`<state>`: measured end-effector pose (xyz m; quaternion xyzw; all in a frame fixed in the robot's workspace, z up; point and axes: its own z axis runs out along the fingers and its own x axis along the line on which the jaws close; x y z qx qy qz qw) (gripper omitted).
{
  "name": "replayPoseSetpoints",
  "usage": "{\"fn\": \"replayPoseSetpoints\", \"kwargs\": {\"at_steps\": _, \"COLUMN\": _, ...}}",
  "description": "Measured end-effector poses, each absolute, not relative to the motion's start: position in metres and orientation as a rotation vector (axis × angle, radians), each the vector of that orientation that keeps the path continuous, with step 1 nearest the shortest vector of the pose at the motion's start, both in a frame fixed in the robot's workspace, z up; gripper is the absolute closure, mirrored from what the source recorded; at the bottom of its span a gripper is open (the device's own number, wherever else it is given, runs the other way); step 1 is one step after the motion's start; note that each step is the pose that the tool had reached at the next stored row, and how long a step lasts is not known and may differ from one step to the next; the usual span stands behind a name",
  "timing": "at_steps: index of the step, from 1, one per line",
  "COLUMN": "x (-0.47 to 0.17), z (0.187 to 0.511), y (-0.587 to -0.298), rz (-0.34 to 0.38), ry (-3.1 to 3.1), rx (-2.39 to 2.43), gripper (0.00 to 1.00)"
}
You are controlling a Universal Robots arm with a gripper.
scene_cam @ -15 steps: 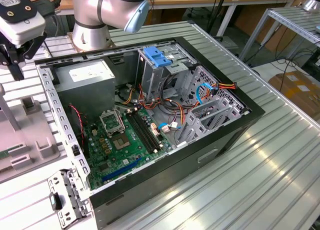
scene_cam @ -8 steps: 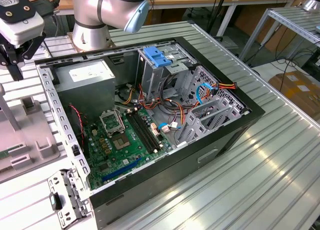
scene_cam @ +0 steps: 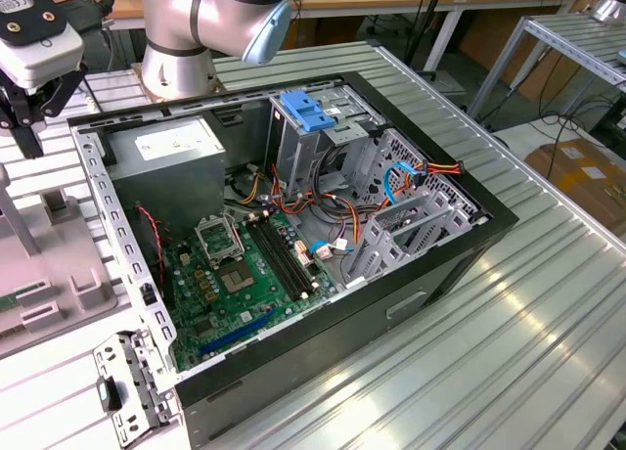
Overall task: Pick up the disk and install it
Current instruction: 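Reach for the disk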
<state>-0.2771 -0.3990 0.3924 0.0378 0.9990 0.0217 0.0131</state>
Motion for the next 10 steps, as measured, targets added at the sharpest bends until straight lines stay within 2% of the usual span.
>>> {"fn": "replayPoseSetpoints", "kwargs": {"at_steps": 10, "x": -0.2792, "z": 0.3924, "y": -0.3990, "rz": 0.068, "ry": 3.112, "rx": 0.118, "gripper": 0.89}}
